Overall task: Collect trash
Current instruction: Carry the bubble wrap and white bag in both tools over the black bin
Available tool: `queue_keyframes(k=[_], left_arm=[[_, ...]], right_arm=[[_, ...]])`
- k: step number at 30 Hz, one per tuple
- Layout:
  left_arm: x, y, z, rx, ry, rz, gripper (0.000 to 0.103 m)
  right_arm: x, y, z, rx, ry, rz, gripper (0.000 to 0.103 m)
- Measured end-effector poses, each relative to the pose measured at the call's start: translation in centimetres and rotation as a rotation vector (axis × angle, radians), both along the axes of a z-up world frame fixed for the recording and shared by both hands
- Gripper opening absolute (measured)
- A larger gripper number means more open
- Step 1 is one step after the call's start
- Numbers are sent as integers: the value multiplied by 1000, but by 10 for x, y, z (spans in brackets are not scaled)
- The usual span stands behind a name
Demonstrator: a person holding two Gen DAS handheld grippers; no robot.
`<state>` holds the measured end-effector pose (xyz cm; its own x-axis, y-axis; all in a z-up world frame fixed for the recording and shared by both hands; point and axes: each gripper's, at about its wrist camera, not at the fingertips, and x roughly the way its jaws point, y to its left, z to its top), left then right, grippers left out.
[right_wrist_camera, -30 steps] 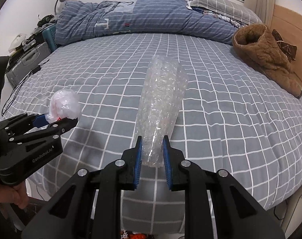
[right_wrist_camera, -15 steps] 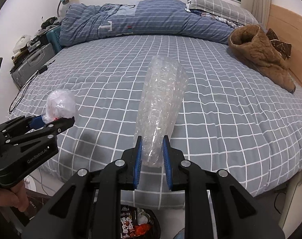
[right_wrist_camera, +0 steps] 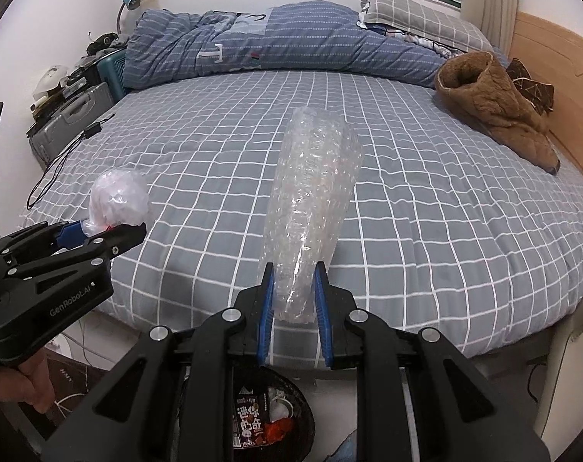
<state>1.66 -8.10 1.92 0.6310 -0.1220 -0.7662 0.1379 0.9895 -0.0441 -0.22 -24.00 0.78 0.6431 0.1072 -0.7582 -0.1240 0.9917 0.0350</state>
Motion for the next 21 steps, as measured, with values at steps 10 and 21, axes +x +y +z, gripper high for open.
queue_keyframes(k=[10, 21], left_arm=[[-34, -2, 6, 3, -9, -10, 40], [-71, 8, 16, -16, -27, -5, 40]], right_arm=[[-37, 7, 6, -7, -2, 2, 19], [-71, 16, 11, 1, 1, 2, 19]])
